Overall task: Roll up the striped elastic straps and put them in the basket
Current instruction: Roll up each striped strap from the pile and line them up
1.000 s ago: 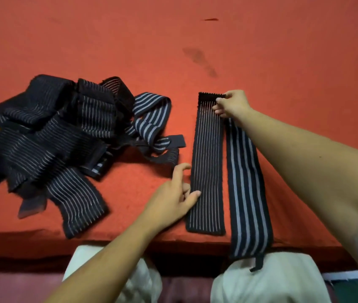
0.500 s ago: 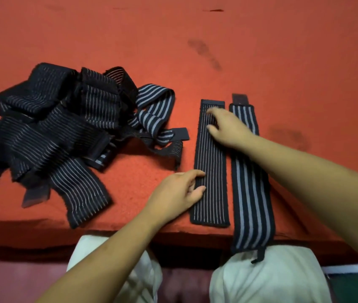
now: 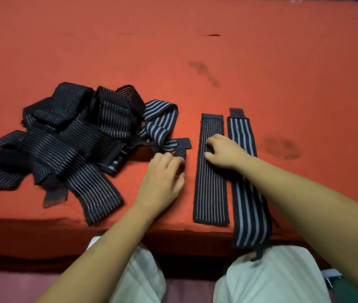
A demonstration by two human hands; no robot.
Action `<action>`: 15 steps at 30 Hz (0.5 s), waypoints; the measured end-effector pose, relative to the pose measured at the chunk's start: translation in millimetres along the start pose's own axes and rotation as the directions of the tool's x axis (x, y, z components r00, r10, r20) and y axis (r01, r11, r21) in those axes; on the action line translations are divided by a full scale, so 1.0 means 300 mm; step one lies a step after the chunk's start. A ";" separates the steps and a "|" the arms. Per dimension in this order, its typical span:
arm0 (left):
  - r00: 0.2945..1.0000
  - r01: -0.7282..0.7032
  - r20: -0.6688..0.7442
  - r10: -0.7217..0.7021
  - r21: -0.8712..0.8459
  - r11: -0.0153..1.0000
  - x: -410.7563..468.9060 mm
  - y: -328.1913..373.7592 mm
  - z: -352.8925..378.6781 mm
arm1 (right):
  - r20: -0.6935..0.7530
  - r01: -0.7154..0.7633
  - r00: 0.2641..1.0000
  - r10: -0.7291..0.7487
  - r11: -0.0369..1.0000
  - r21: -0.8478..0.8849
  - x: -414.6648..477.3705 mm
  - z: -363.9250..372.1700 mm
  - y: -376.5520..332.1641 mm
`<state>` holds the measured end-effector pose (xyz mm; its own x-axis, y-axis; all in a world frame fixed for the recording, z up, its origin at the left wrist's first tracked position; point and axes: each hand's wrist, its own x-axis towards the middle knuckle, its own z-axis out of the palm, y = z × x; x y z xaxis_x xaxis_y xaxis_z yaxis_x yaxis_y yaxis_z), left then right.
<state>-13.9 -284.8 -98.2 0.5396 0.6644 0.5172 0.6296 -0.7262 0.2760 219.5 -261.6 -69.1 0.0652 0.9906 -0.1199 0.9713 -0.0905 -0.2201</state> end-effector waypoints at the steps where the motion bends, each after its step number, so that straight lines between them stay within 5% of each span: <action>1: 0.998 0.020 -0.059 -0.016 0.060 0.998 -0.001 -0.034 -0.011 | 0.014 -0.021 1.000 0.021 1.000 -0.001 0.013 -0.011 -0.014; 8: 0.976 0.163 0.116 -0.185 0.180 0.970 -0.017 -0.226 0.003 | -0.052 -0.003 0.998 0.021 0.951 0.310 0.128 -0.024 -0.155; 15: 0.962 0.158 0.209 -0.177 0.103 0.982 -0.017 -0.256 0.019 | 0.024 -0.061 0.998 0.058 0.980 0.189 0.220 0.017 -0.226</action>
<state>-61.9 -231.4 -126.6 0.5244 0.8045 0.2788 0.7614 -0.5896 0.2694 156.8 -190.5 -67.1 0.1155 0.9810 -0.1558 0.9048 -0.1687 -0.3910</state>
